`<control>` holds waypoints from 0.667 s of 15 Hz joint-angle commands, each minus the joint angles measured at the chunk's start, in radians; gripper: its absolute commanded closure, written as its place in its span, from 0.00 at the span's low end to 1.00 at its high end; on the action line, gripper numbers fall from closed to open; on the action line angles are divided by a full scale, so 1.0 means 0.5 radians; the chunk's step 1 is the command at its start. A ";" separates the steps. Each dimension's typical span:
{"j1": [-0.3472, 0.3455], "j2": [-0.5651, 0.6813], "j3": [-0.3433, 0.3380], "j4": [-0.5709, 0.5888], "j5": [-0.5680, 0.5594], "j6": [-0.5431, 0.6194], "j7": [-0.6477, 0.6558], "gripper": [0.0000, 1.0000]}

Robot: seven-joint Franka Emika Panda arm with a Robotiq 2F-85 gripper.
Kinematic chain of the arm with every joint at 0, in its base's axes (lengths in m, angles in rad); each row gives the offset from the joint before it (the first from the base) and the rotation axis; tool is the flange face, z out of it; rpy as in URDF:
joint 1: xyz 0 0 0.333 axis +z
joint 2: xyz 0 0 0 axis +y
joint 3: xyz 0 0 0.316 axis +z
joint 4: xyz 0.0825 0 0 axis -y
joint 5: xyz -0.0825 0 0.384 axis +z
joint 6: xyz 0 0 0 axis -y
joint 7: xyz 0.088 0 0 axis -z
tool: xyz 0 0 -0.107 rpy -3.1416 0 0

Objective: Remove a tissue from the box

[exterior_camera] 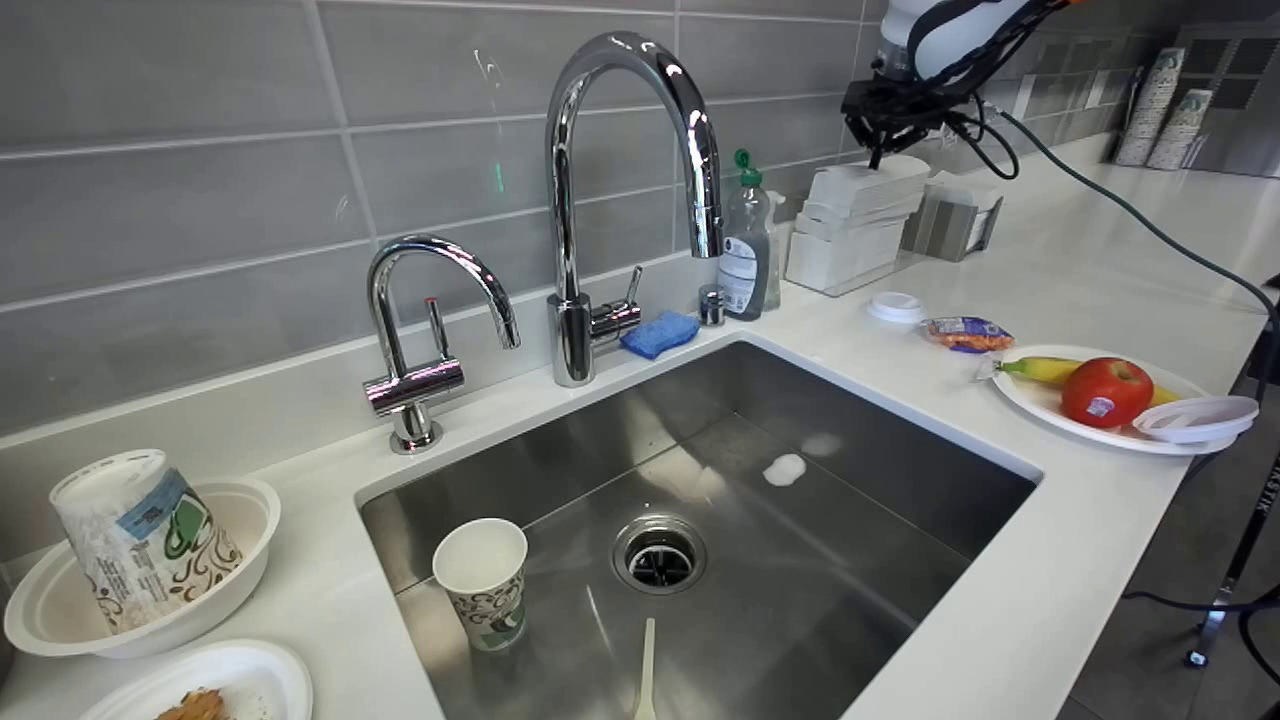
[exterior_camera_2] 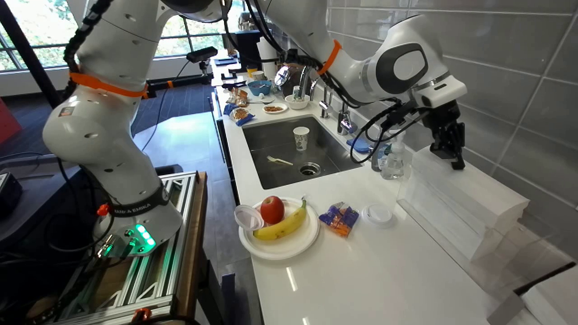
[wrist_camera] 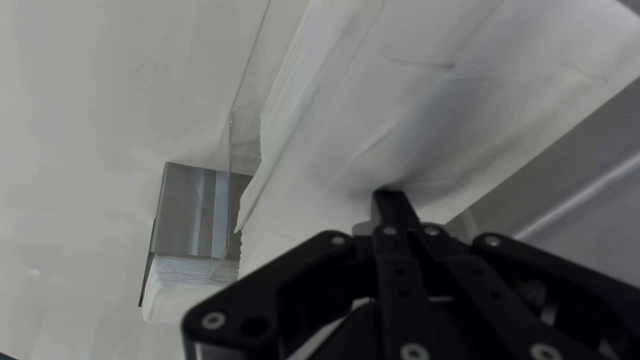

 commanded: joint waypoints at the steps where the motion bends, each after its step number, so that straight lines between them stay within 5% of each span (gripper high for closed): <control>1: 0.048 0.006 -0.044 0.030 -0.014 0.011 0.063 1.00; 10: 0.141 -0.175 -0.152 -0.059 -0.132 -0.017 0.168 1.00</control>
